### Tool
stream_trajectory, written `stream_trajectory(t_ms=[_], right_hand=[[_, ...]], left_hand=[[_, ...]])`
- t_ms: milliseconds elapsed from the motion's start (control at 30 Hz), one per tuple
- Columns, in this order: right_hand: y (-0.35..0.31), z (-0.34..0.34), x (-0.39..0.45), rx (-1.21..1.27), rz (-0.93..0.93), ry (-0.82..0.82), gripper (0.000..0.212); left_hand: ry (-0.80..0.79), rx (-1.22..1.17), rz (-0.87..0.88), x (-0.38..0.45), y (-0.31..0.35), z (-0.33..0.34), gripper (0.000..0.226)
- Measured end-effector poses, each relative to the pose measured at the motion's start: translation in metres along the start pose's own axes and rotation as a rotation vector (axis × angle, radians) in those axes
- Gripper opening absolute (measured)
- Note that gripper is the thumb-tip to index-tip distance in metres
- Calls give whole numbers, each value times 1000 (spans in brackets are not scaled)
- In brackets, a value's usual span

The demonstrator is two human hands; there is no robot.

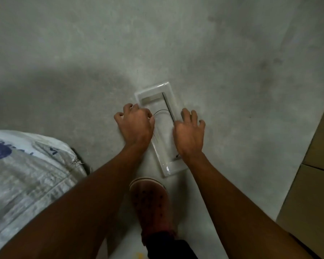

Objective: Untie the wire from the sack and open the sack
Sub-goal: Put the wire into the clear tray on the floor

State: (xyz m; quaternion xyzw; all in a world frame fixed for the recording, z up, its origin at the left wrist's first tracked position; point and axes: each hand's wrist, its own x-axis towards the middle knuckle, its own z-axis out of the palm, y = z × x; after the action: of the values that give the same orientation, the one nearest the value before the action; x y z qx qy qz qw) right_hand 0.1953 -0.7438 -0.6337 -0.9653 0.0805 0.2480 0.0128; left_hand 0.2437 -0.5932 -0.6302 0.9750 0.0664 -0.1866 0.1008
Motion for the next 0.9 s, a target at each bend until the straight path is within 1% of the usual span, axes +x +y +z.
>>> stream_trajectory(t_ms=[67,133,167,267,300,333,433,467,533,633,700,767,900], right_hand=[[1,-2,8,10,-25,-2,21],[1,-9,21,58,-76,3,29],[2,-15,27,99,-103,13,32],[6,-28,38,283,-156,73,28],[8,-30,37,311,-182,70,33],[9,-32,32,316,-206,44,43],[15,-47,9,259,-216,-131,89],[17,-55,0,238,-206,-168,99],[16,-82,-18,224,-191,-203,110],[2,-140,-41,219,-211,-190,111],[-14,-185,-58,229,-254,-121,107],[-37,-237,-78,258,-312,-53,104],[-89,-346,-121,275,-470,-11,100]], left_hand=[[5,11,33,16,0,-8,21],[1,-1,81,37,1,-18,26],[-7,-26,115,47,2,-23,30],[-42,-78,211,64,-1,-39,47],[-61,-66,230,62,-4,-44,54],[-89,-47,241,56,-9,-50,61],[-231,58,288,33,-28,-73,86],[-268,103,317,26,-35,-85,94],[-308,163,367,12,-44,-114,105],[-298,179,393,-6,-50,-175,114],[-268,182,408,-21,-55,-223,116],[-215,174,419,-39,-68,-276,116],[-132,115,390,-82,-110,-390,116]])
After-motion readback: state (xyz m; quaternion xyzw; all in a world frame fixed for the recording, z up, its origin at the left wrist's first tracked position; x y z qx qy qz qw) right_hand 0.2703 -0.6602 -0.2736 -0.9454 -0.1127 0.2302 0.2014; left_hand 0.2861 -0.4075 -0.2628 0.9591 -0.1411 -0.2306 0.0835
